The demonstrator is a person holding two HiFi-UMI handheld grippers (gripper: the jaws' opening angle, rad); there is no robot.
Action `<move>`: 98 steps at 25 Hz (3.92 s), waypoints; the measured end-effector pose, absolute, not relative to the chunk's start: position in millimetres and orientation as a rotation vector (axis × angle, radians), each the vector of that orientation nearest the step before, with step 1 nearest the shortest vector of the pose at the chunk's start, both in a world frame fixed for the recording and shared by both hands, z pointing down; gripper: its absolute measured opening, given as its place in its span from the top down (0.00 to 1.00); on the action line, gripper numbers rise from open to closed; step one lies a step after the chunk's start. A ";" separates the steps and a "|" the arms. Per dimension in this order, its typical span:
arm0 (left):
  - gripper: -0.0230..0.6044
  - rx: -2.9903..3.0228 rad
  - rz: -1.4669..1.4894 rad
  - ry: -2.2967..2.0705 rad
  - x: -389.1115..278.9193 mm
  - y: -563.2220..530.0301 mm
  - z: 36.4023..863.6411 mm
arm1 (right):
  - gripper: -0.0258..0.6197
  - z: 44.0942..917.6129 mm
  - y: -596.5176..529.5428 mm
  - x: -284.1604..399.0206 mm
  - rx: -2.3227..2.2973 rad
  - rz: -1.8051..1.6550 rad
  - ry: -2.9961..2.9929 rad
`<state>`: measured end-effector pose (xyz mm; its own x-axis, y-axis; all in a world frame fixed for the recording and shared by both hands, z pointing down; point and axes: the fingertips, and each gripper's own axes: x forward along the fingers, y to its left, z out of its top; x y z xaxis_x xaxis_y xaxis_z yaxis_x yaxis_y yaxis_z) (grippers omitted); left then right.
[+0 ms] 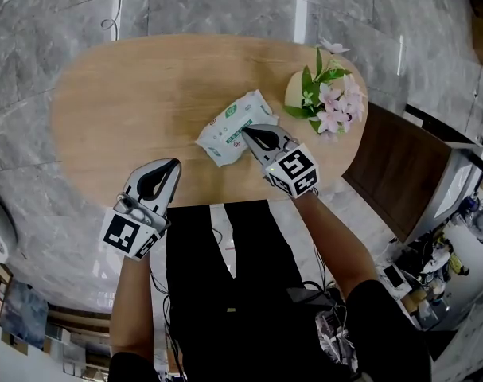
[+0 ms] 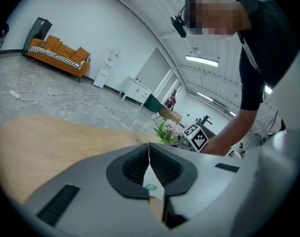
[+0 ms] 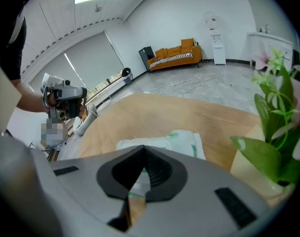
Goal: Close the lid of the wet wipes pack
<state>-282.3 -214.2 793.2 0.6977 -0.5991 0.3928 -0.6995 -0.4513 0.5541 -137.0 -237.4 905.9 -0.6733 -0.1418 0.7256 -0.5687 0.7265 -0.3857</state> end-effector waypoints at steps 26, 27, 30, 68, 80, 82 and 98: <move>0.94 2.174 0.141 -0.983 -283.5 -214.7 797.2 | 0.94 931.9 -238.5 -145.3 0.483 0.623 -2.016; 0.94 2.179 0.140 -0.980 -281.3 -214.7 795.2 | 0.94 931.8 -238.7 -144.9 0.488 0.637 -2.018; 0.94 2.200 0.142 -0.974 -276.4 -213.9 786.8 | 0.94 930.0 -238.7 -142.3 0.504 0.666 -2.019; 0.94 2.738 -0.144 -1.263 -168.2 -202.5 294.5 | 0.94 267.6 -212.6 -48.5 0.470 -0.019 -3.214; 0.94 2.766 -0.127 -1.215 -130.9 -129.8 288.7 | 0.94 245.2 -144.5 -23.5 0.405 -0.033 -3.313; 0.94 2.789 -0.139 -1.202 -124.3 -112.5 287.1 | 0.94 245.3 -127.0 -17.1 0.423 -0.037 -3.315; 0.94 2.772 -0.192 -1.098 -63.8 101.1 306.8 | 0.94 263.0 95.9 40.4 0.450 0.115 -3.304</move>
